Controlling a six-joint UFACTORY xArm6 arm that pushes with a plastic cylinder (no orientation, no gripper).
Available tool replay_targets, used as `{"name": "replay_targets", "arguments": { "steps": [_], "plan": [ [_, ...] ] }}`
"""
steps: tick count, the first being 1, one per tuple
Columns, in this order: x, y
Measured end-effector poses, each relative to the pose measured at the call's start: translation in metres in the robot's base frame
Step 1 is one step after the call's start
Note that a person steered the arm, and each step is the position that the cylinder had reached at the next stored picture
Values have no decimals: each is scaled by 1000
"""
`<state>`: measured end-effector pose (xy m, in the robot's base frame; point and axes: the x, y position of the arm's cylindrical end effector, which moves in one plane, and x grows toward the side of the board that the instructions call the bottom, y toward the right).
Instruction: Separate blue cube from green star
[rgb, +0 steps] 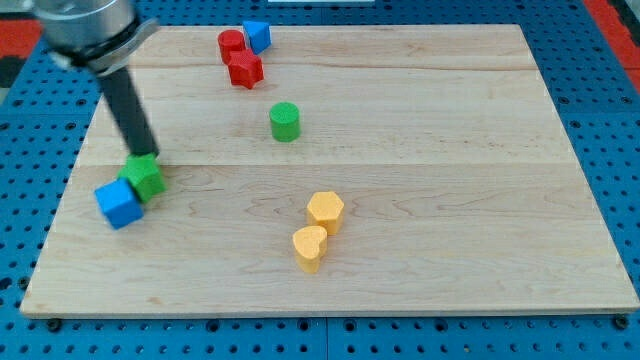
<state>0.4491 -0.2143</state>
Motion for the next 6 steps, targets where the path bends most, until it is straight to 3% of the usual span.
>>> {"name": "replay_targets", "arguments": {
  "steps": [1,2,3,5,6],
  "plan": [
    [-30,-23],
    [-30,-50],
    [19,-58],
    [74,-30],
    [47,-48]
  ]
}}
